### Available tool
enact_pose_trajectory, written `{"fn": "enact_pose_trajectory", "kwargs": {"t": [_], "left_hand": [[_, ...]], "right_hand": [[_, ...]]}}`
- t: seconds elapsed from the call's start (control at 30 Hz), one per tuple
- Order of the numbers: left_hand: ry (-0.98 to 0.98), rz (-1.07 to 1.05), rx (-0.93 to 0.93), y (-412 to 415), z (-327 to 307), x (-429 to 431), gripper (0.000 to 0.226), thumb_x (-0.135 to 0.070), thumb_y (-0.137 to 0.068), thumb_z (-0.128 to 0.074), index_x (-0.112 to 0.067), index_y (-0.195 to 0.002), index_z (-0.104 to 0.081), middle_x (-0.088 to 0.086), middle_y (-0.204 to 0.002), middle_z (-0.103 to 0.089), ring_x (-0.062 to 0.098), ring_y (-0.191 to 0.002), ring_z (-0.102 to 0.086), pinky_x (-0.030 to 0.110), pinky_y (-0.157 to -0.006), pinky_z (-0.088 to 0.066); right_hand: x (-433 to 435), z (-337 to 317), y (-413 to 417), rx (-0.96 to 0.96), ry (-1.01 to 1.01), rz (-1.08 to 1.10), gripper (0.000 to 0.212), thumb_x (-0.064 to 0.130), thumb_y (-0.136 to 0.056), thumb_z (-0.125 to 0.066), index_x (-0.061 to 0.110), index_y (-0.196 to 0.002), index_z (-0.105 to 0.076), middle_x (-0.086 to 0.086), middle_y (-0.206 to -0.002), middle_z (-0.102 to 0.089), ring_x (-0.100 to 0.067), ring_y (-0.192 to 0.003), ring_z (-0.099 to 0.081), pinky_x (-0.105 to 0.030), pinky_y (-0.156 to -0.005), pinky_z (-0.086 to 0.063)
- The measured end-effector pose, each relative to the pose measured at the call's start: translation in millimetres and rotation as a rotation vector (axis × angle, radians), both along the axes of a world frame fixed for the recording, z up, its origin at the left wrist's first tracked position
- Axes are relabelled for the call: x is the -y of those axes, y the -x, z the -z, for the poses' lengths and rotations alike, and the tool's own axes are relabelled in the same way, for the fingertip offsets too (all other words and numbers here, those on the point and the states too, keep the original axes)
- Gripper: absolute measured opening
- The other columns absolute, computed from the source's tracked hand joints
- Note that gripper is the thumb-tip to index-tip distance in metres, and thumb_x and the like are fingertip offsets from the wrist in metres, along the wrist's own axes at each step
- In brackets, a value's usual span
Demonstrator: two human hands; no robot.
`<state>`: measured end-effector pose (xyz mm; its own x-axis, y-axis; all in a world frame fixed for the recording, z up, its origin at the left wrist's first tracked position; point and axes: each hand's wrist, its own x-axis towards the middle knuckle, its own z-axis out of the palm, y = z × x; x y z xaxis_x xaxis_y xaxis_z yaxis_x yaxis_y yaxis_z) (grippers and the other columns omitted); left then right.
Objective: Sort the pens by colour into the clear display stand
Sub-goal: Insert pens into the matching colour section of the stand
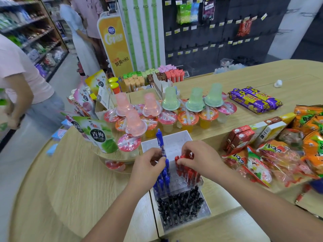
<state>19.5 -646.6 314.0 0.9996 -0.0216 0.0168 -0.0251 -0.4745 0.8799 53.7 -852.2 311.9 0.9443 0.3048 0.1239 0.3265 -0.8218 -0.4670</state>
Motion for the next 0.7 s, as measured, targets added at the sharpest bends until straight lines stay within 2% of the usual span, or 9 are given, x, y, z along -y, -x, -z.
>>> {"fn": "enact_pose_trajectory", "kwargs": {"t": [0.2, 0.4, 0.53, 0.7], "left_hand": [[-0.004, -0.009, -0.005, -0.5, -1.7, 2.0, 0.012, -0.018, -0.092, -0.062, -0.029, -0.095, -0.067, -0.011, -0.081, -0.069, 0.003, -0.072, -0.062, 0.013, -0.061, -0.048], [-0.007, -0.014, -0.010, -1.4, -0.4, 1.9, 0.012, -0.020, -0.092, -0.062, -0.029, -0.098, -0.067, -0.011, -0.083, -0.069, 0.004, -0.070, -0.062, 0.015, -0.059, -0.048], [0.002, -0.021, -0.005, 0.6, -3.4, 3.4, 0.014, -0.018, -0.092, -0.063, -0.030, -0.096, -0.068, -0.012, -0.085, -0.071, 0.006, -0.073, -0.064, 0.017, -0.063, -0.053], [-0.021, -0.007, -0.008, 1.4, -4.3, 1.9, 0.011, -0.020, -0.092, -0.062, -0.029, -0.095, -0.067, -0.012, -0.083, -0.070, 0.009, -0.071, -0.064, 0.021, -0.064, -0.055]], "right_hand": [[4.8, -3.4, -3.9, -0.015, 0.054, -0.035, 0.023, 0.057, -0.081, -0.066, 0.036, -0.089, -0.066, 0.016, -0.087, -0.065, -0.005, -0.087, -0.054, -0.032, -0.072, -0.051], [7.8, -1.2, -8.2, -0.017, 0.052, -0.093, 0.017, 0.051, -0.086, -0.064, 0.037, -0.090, -0.072, 0.017, -0.092, -0.067, -0.005, -0.092, -0.056, -0.036, -0.079, -0.052], [7.6, 5.3, -8.5, -0.010, 0.019, -0.080, 0.019, 0.056, -0.083, -0.063, 0.039, -0.087, -0.072, 0.018, -0.087, -0.065, -0.003, -0.090, -0.055, -0.034, -0.077, -0.051], [20.3, -6.3, -8.5, -0.072, 0.017, -0.145, 0.019, 0.046, -0.087, -0.065, 0.036, -0.102, -0.069, 0.022, -0.101, -0.066, 0.001, -0.097, -0.055, -0.025, -0.086, -0.047]]}}
